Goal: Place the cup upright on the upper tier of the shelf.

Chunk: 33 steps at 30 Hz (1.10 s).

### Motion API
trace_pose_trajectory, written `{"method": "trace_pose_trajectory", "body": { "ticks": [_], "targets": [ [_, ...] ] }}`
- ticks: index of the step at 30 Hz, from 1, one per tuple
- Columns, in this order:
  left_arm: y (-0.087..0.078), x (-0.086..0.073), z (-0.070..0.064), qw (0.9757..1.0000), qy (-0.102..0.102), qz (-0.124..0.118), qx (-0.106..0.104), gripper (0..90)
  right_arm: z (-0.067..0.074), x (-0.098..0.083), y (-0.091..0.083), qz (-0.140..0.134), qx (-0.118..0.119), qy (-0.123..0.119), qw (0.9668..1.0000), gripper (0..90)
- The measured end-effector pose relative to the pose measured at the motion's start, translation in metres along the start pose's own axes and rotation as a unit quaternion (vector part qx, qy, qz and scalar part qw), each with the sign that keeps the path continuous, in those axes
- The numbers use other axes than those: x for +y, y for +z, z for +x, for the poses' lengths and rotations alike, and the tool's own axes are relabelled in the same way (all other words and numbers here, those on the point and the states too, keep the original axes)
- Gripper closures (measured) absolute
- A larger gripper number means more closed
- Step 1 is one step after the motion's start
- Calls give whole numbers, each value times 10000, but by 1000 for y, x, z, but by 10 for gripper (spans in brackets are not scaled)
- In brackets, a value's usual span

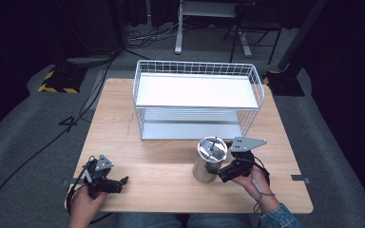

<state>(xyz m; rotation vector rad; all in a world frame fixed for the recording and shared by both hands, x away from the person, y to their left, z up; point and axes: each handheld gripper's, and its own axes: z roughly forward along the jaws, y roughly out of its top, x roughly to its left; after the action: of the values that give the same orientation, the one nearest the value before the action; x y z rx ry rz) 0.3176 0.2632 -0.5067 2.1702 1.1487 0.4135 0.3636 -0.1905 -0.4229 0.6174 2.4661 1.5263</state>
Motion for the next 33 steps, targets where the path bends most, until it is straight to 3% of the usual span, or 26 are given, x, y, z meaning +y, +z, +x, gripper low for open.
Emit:
{"method": "trace_pose_trajectory", "body": {
  "ticks": [15,17,19,33],
  "targets": [
    [0,0,0,10000,-1,-1,0,13,-1,-7,24,-29,-46,-90,9999,0],
    [0,0,0,10000,-1,0,0,13,-1,-8,24,-40,-52,-115,9999,0],
    [0,0,0,10000,0,0,-1,13,1,-9,25,-19,-117,-298,9995,1],
    [0,0,0,10000,0,9,-9,13,4,-10,23,-74,-225,-276,9993,37]
  ]
}}
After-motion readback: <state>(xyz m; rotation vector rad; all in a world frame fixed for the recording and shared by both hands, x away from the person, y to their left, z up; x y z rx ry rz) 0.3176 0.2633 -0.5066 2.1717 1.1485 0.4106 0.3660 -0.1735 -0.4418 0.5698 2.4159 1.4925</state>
